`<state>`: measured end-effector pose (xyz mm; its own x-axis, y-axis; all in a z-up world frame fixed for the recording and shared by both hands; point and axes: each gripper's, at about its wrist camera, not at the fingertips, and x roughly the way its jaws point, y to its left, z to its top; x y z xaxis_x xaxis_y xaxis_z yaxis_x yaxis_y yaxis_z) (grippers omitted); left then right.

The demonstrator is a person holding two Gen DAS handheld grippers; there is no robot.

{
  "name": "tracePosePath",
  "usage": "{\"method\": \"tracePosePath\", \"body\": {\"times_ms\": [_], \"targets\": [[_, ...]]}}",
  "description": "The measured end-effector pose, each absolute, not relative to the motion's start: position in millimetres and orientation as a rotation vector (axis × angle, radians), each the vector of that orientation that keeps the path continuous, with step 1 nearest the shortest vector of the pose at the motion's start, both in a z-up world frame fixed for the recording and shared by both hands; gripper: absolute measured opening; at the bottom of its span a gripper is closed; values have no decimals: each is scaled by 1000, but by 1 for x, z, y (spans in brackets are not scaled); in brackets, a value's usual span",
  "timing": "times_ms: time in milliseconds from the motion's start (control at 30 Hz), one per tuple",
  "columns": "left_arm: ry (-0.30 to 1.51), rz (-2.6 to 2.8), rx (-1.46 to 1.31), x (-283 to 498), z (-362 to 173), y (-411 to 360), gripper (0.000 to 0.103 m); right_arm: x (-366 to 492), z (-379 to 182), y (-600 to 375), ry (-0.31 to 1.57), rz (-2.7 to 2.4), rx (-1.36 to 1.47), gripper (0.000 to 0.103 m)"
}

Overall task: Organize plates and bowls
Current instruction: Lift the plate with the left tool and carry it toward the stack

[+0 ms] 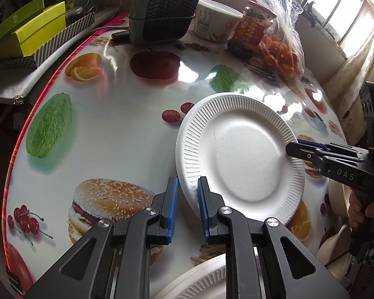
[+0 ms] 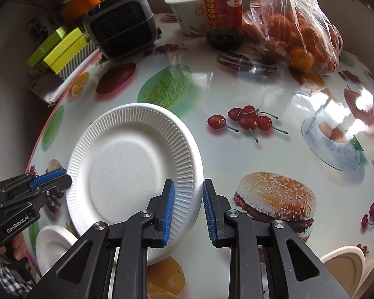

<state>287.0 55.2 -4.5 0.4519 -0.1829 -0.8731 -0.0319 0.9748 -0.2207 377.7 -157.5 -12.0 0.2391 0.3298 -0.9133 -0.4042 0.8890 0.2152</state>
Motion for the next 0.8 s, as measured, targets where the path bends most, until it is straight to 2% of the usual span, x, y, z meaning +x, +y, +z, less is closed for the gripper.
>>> {"method": "tracePosePath", "body": {"times_ms": [800], "targets": [[1074,-90,-212,280,9,55,14,368,6,-161,1200,500,-66,23]]}}
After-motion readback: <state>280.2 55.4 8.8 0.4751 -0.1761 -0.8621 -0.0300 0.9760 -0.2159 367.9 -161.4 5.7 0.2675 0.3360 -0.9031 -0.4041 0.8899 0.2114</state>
